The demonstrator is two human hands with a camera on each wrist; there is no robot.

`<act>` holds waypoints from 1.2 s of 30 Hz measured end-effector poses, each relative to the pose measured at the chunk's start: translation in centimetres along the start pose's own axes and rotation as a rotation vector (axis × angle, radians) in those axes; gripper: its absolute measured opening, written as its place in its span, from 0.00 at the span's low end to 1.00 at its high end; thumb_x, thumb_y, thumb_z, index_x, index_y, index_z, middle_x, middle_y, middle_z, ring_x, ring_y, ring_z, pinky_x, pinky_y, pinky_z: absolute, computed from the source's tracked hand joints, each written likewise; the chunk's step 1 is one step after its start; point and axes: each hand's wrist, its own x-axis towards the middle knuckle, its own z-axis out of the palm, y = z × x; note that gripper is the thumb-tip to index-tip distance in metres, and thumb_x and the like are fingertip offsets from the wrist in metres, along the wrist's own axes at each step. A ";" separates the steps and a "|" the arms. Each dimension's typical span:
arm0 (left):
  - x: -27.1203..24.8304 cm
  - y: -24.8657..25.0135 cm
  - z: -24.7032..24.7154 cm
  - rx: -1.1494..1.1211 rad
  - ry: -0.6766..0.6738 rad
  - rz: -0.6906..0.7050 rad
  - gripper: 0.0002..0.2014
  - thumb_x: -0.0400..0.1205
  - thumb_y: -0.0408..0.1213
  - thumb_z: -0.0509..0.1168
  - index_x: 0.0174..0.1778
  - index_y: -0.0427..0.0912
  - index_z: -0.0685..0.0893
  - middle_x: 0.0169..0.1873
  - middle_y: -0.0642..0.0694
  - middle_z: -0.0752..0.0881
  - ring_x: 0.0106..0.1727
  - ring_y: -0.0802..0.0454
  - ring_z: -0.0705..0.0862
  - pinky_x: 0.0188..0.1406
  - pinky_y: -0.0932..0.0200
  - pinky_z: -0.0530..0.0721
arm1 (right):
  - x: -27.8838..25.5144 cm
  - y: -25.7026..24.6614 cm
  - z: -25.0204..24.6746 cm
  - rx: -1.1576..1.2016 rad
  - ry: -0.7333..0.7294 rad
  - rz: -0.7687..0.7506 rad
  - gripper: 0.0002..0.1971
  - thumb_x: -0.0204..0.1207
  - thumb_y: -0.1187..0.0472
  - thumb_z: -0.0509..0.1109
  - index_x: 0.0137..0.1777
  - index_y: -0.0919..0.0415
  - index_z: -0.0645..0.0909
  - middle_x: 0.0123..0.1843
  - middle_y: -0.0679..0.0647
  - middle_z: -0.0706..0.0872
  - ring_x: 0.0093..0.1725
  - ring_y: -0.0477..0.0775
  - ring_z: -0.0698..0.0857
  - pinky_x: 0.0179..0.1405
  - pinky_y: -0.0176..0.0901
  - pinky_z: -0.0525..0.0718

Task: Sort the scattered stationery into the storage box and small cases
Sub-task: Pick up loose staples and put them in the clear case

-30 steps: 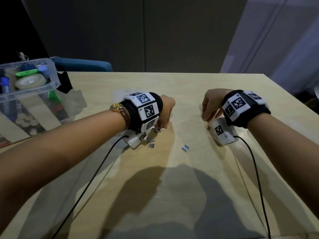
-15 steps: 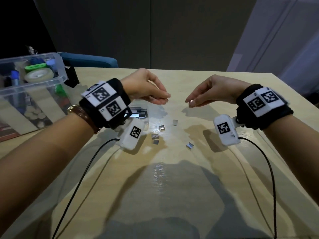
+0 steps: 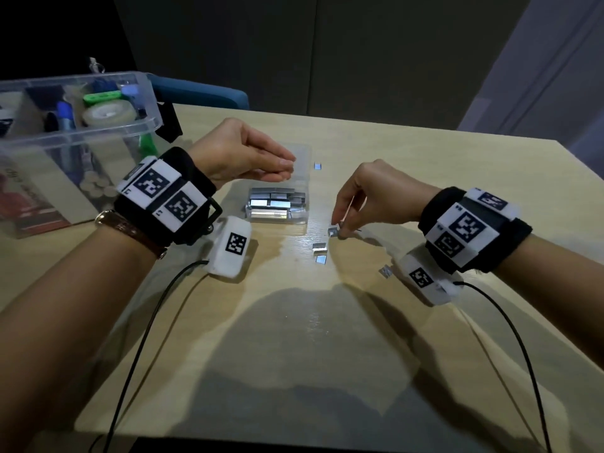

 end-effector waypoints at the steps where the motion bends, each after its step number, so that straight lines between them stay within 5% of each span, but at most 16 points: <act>1: 0.0 -0.2 -0.1 -0.009 0.001 0.005 0.18 0.64 0.31 0.73 0.50 0.31 0.88 0.43 0.35 0.91 0.43 0.49 0.92 0.40 0.65 0.89 | 0.2 -0.1 0.1 -0.011 0.011 0.009 0.09 0.62 0.58 0.86 0.41 0.50 0.92 0.32 0.39 0.89 0.38 0.39 0.88 0.49 0.49 0.88; 8: 0.2 -0.5 -0.3 0.067 -0.038 0.035 0.18 0.66 0.33 0.73 0.51 0.32 0.88 0.38 0.41 0.91 0.36 0.55 0.90 0.35 0.67 0.87 | 1.0 0.1 1.1 0.037 -0.069 -0.005 0.08 0.66 0.63 0.84 0.44 0.57 0.91 0.34 0.44 0.91 0.36 0.37 0.89 0.49 0.38 0.87; 16: -0.8 -0.9 0.8 0.377 -0.382 -0.071 0.18 0.67 0.36 0.75 0.53 0.35 0.90 0.41 0.37 0.91 0.32 0.55 0.87 0.35 0.65 0.88 | 1.3 0.2 0.7 -0.019 -0.012 -0.019 0.08 0.64 0.64 0.83 0.37 0.53 0.88 0.31 0.40 0.87 0.31 0.33 0.85 0.33 0.23 0.80; 20: -1.1 -1.1 0.9 0.384 -0.224 -0.047 0.14 0.78 0.43 0.71 0.55 0.41 0.90 0.50 0.41 0.91 0.39 0.53 0.87 0.29 0.64 0.86 | 0.4 -0.5 -2.0 0.224 0.325 -0.142 0.07 0.67 0.66 0.82 0.43 0.59 0.90 0.38 0.46 0.91 0.38 0.41 0.90 0.43 0.40 0.89; 24: -1.9 0.0 0.3 0.011 -0.114 -0.032 0.18 0.77 0.52 0.67 0.52 0.44 0.91 0.52 0.48 0.90 0.41 0.55 0.85 0.30 0.67 0.82 | -0.4 -2.4 -3.0 0.331 0.506 -0.321 0.16 0.67 0.60 0.83 0.52 0.63 0.85 0.43 0.52 0.91 0.43 0.48 0.91 0.40 0.48 0.89; 27: -2.6 0.5 0.2 -0.113 -0.129 -0.010 0.19 0.69 0.52 0.70 0.51 0.45 0.92 0.52 0.48 0.90 0.43 0.56 0.85 0.39 0.62 0.82 | -0.3 -3.1 -3.2 0.284 0.541 -0.392 0.19 0.68 0.57 0.82 0.54 0.63 0.81 0.45 0.50 0.90 0.45 0.46 0.91 0.40 0.44 0.88; 36: -3.0 0.1 0.7 -0.115 -0.102 0.048 0.10 0.67 0.45 0.73 0.41 0.49 0.93 0.45 0.51 0.90 0.42 0.59 0.84 0.31 0.66 0.78 | -0.1 -4.4 -3.4 0.201 0.534 -0.450 0.14 0.69 0.56 0.82 0.51 0.59 0.84 0.45 0.45 0.90 0.45 0.46 0.90 0.40 0.43 0.80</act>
